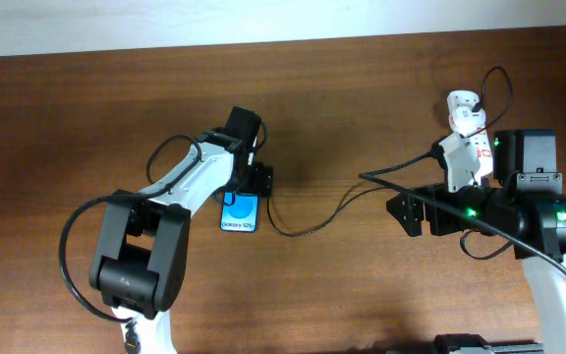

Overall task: Plug charger to phone and switch on socket
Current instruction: 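Lower the left gripper and close it on the phone's top end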

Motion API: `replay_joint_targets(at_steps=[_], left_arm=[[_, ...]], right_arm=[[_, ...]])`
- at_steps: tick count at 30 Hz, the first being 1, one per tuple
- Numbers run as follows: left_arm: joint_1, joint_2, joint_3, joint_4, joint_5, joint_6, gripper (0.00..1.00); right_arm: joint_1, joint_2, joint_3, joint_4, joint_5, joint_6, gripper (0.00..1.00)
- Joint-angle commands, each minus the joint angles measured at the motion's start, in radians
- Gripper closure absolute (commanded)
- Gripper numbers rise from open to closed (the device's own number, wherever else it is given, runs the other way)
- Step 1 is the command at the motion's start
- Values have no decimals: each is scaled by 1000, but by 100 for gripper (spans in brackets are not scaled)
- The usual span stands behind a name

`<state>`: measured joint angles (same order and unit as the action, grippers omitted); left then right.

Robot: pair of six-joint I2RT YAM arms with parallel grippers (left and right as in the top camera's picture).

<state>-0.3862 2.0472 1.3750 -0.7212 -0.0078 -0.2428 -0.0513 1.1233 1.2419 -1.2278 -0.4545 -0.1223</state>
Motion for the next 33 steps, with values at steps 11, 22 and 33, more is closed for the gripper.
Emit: replay_joint_targets(at_steps=[11,22,33], left_arm=[[-4,53,-37,-19,52,14,11],[-4,53,-37,-51,51,14,12],[-4,53,-37,-57,18,26,10]], right_arm=[[5,1,19,-4,-5,4,1],[5,1,19,-4,-5,4,1],[5,1,19,-3,-5,4,1]])
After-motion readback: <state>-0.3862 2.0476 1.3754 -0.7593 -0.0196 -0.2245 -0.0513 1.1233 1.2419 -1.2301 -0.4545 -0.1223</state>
